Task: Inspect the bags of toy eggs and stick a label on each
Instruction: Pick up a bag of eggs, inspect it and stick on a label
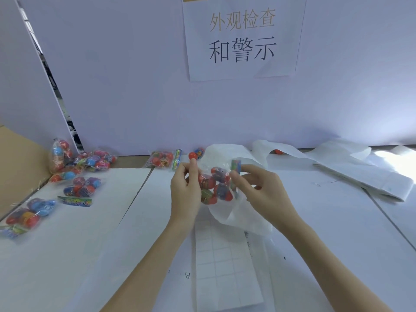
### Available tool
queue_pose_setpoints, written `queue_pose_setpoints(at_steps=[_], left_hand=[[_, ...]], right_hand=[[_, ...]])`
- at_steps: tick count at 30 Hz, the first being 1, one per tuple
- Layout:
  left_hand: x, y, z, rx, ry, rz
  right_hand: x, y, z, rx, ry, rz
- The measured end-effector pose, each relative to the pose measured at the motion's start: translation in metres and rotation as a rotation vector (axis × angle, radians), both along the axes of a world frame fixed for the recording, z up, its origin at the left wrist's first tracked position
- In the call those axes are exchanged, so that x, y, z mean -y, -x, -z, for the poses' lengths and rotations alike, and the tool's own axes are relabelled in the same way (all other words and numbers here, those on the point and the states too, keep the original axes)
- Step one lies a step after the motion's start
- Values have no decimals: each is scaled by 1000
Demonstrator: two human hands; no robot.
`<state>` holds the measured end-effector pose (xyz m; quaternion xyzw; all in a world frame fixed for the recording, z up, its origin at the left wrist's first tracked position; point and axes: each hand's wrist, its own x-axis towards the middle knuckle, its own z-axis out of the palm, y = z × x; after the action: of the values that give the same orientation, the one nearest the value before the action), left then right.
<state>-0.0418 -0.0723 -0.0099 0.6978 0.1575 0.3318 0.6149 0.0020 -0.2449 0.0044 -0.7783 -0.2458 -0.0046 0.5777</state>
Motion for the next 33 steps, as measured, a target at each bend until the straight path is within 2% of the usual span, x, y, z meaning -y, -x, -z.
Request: queue_pose_setpoints(at_steps=[3, 5, 10, 13, 18, 21, 25, 28, 33], left_hand=[[1, -2, 3, 61, 43, -30], [0, -1, 3, 70, 43, -10], [-1, 4, -3, 19, -16, 234], [1, 5, -8, 18, -24, 318], [2, 8, -12, -112, 75, 442], [5, 8, -10, -81, 38, 389], [4, 6, -12, 60, 42, 226], [-1, 7, -13, 112, -19, 174], [1, 7, -11, 143, -211, 157]], right_hand=[[1, 0, -2, -230, -37, -101], [1, 0, -3, -275, -103, -102], [4, -3, -7, -216, -271, 75], [8, -6, -7, -197, -243, 58], [9, -7, -6, -228, -217, 39], [8, -6, -7, -288, -255, 10], [7, -4, -11, -386, -301, -53], [5, -1, -8, -370, -236, -109], [4, 2, -7, -348, -338, -104]])
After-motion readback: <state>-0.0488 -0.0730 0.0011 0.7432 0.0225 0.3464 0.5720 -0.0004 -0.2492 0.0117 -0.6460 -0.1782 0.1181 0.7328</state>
